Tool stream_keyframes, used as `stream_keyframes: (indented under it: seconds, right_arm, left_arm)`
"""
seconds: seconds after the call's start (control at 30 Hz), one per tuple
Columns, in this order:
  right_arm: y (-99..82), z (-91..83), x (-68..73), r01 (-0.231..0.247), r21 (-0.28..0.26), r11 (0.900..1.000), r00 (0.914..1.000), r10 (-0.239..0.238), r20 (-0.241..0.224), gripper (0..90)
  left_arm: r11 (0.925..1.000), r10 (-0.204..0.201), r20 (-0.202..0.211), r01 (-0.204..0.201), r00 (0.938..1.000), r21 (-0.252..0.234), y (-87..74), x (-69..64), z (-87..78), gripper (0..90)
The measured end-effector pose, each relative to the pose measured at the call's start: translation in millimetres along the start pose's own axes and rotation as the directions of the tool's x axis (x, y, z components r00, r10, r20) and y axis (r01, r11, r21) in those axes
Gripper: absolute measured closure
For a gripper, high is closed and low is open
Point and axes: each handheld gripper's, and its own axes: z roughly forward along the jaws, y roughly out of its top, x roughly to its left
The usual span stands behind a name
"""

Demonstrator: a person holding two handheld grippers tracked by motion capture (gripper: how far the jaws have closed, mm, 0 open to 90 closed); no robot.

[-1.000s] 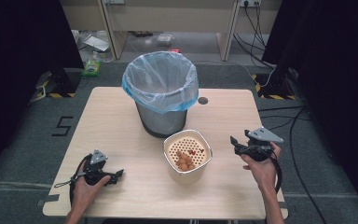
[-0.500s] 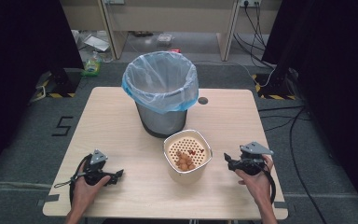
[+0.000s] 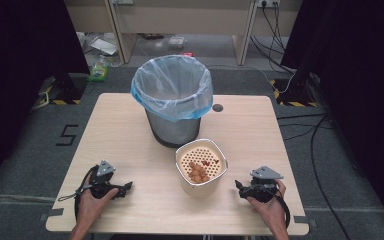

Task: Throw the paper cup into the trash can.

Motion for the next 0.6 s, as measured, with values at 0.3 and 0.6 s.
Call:
stream_keyframes:
  seconds: [0.3, 0.6]
  right_arm:
    - [-9.9, 2.0, 5.2, 0.017, 0.046, 0.9988, 0.9999, -0.017, -0.004, 24.2]
    - [-18.1, 8.2, 6.6, -0.014, 0.072, 0.9973, 0.9989, 0.017, -0.044, 23.1]
  left_arm:
    - [1.0000, 0.000, 0.000, 0.000, 1.0000, 0.000, 0.0, 0.0, 0.0, 0.0]
    - [1.0000, 0.000, 0.000, 0.000, 1.0000, 0.000, 0.0, 0.0, 0.0, 0.0]
